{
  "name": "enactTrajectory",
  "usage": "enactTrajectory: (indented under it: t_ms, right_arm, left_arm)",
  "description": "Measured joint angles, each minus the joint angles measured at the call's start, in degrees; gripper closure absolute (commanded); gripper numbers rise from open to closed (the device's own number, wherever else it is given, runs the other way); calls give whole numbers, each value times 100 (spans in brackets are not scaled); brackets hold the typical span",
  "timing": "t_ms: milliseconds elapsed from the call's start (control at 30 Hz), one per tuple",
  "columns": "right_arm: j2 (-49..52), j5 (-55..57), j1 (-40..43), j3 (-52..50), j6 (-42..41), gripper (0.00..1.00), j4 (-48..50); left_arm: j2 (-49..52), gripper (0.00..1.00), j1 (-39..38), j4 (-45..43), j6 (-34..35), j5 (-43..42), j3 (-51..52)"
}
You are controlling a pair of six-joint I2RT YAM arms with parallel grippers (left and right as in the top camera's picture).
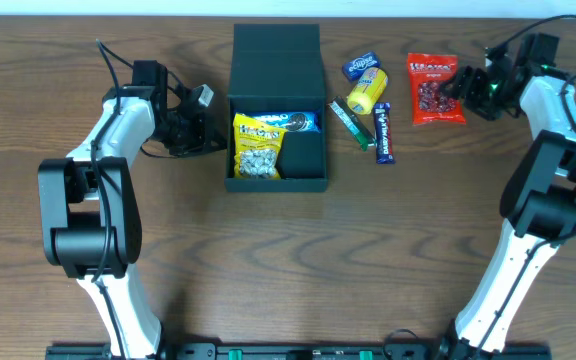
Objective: Pack container
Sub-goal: 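Move the right gripper to the red Hacks bag and grasp it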
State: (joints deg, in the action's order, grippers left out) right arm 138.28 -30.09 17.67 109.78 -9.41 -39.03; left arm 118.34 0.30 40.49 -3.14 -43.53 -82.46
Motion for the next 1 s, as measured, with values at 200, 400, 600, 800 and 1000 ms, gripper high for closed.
enactTrajectory:
  t_ms: [200, 400, 600, 800, 1000]
  right_arm:
    - [114, -367, -15, -2, -138, 52, 192]
    - [184, -575, -175, 0, -232, 90, 251]
    - [184, -892, -308, 0, -264, 99, 308]
    - [184, -1193, -289, 74, -267, 99, 234]
    - [33, -1279, -269, 566, -264, 99, 83]
  left_arm:
    - [0, 94, 0, -2, 13, 0, 0]
    - [0, 94, 0, -2, 17, 0, 0]
    - [0, 94, 0, -2, 17, 0, 0]
    - [0, 94, 0, 0, 20, 0, 0]
    - [0, 94, 0, -2, 17, 0, 0]
